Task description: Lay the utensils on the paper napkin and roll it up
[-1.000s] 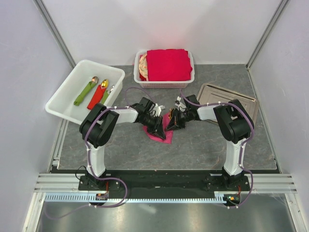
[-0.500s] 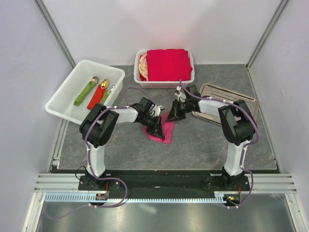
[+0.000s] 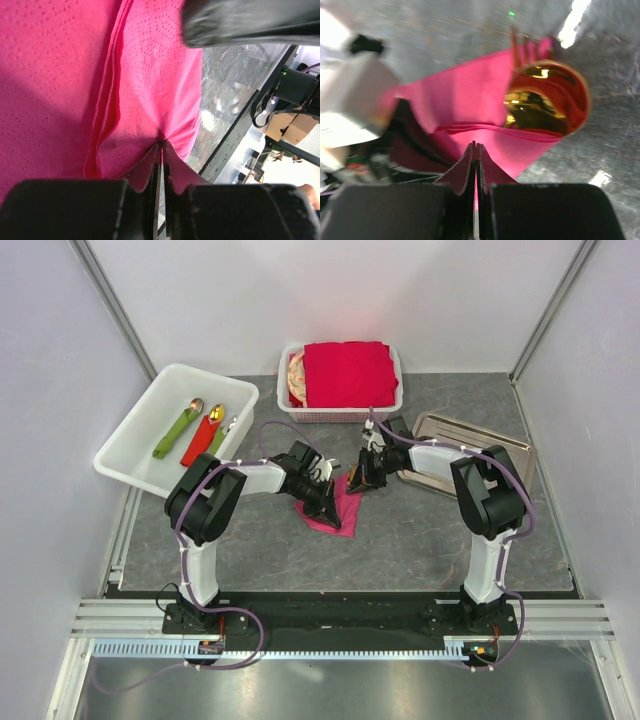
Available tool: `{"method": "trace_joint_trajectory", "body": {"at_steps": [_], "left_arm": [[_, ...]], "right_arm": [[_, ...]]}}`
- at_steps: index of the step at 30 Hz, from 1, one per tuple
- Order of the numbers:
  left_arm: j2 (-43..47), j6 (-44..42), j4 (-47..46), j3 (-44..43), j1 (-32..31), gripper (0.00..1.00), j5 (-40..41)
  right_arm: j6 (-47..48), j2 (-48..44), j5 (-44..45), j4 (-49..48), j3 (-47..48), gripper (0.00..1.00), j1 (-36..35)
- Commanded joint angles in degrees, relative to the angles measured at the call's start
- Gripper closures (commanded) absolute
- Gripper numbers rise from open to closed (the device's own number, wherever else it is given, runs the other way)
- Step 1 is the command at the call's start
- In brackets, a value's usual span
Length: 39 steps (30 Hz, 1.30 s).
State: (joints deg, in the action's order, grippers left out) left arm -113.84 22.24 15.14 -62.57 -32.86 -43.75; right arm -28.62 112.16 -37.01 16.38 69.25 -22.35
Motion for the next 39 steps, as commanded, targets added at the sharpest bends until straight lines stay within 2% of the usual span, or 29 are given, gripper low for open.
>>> {"method": "trace_joint_trajectory", "body": {"at_steps": [1,7,10,13,15,16,17,20,21,25,26,29,34,39], "left_arm": [[-1.47,-0.79,3.85,0.69,-0.36,0.89,6.39],[-1.03,-0.97,3.85,0.78,-0.27,0.89,6.48],[1.51,-1.41,2.45,1.74,-0.19,0.84,6.04],[7.81,-0.10,-2.99,5.24,0.60,0.72,4.29],[11.34,1.83,-6.33,7.80,1.83,0.61,3.49],[15.36,4.02,-8.87,10.33,3.49,0.56,4.10],[17.14,5.00,-10.03,11.66,4.55,0.47,4.46],[21.99,8.51,-10.92,15.97,9.65,0.35,4.99],[22.61,9.39,-10.74,16.68,12.18,0.33,4.99],[25.33,8.52,-8.90,20.37,15.11,0.27,8.58],[25.95,8.44,-8.55,20.90,15.37,0.22,9.72],[26.13,9.57,-10.03,22.40,15.98,0.21,13.24],[23.50,10.63,-14.87,23.19,16.25,0.22,13.95],[17.27,13.26,-21.81,23.01,16.25,0.30,10.97]], "right_arm": [[2.08,1.48,4.22,1.02,-1.31,0.99,-1.73],[3.92,4.73,6.87,1.20,-1.31,1.00,-2.35],[4.01,5.70,7.13,1.28,-1.40,1.00,-2.44],[4.45,6.05,7.22,1.28,-1.58,1.00,-2.61],[4.80,6.14,7.04,1.28,-1.66,1.00,-2.52],[4.89,6.14,7.04,1.28,-1.67,1.00,-2.52],[5.24,6.05,7.04,1.28,-1.67,1.00,-2.52],[5.59,6.23,7.04,1.20,-1.67,1.00,-2.44],[5.59,6.14,6.87,1.20,-1.67,1.00,-2.44],[6.12,6.14,6.96,1.28,-1.84,1.00,-2.52],[6.47,6.05,6.96,1.28,-1.93,1.00,-2.44],[6.65,6.14,7.04,1.28,-2.02,1.00,-2.61],[6.91,6.14,7.04,1.55,-1.84,1.00,-2.52],[6.83,6.32,7.04,1.72,-1.49,1.00,-2.53]]}}
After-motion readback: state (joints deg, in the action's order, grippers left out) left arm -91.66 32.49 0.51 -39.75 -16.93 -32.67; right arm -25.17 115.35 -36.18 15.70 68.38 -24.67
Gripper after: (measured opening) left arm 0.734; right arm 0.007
